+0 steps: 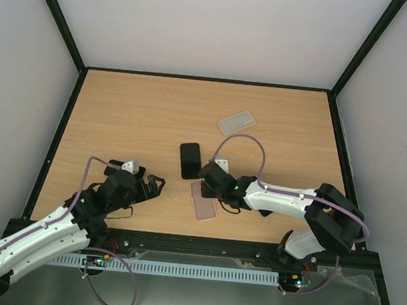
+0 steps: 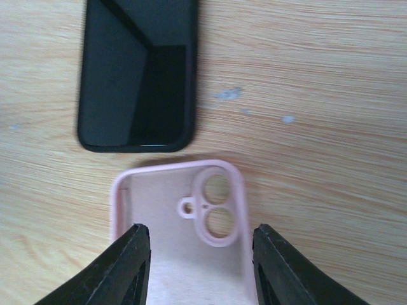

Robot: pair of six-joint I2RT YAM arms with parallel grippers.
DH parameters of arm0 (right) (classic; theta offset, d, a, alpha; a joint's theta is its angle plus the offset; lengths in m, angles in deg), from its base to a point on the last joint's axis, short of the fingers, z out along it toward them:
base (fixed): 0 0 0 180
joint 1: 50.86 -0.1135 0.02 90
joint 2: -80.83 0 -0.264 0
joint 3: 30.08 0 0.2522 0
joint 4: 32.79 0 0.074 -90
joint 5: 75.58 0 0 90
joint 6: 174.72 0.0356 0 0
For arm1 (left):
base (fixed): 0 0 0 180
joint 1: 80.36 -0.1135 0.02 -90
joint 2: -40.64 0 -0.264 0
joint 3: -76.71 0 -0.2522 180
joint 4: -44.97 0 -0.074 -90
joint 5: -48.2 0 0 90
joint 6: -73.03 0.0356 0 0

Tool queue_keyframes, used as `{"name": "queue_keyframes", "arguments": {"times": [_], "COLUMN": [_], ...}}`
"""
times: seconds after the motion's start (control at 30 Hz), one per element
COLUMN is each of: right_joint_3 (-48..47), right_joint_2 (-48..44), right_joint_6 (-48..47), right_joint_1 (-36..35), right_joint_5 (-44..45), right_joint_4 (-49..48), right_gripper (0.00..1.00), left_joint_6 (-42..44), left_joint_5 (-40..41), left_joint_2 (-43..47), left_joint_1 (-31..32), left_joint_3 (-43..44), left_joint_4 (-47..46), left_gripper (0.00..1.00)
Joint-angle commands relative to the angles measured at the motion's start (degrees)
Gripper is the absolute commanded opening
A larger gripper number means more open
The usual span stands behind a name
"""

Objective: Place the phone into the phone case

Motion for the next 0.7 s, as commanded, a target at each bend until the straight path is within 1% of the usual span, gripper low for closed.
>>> {"name": "queue_keyframes", "arguments": {"times": [0.0, 0.13, 0.4, 0.47, 0.6, 0.67], "right_joint_3": [1.1, 0.2, 0.4, 0.5, 0.6, 0.7], "right_joint_2": [-0.3, 1.9, 4.9, 5.0, 4.9, 4.7], "right_joint_6": [-4.3, -5.6, -6.8, -6.7, -6.6, -6.2], "right_joint_1": [0.5, 0.5, 0.5, 0.5, 0.5, 0.5], "right_joint_5": [4.6, 3.5, 2.4, 1.8, 1.2, 1.0], "right_joint_4": [5.5, 5.8, 6.0, 5.9, 5.6, 5.4], "right_gripper": [0.43, 0.42, 0.36, 0.31, 0.12, 0.05], "left_joint_6": [0.2, 0.1, -0.2, -0.2, -0.2, 0.0], "left_joint_5": [-0.5, -0.5, -0.6, -0.6, -0.4, -0.5], "left_joint_2": [0.1, -0.4, -0.6, -0.7, -1.1, -1.3], "left_joint_1": [-0.3, -0.3, -0.3, -0.4, -0.3, -0.3], "left_joint_3": [-0.5, -0.5, -1.2, -1.2, -1.2, -1.1], "left_joint_4": [-1.0, -1.5, -1.6, -1.9, -2.3, -2.4], "left_gripper": [0.99, 0.99, 0.99, 0.99, 0.99, 0.99]}}
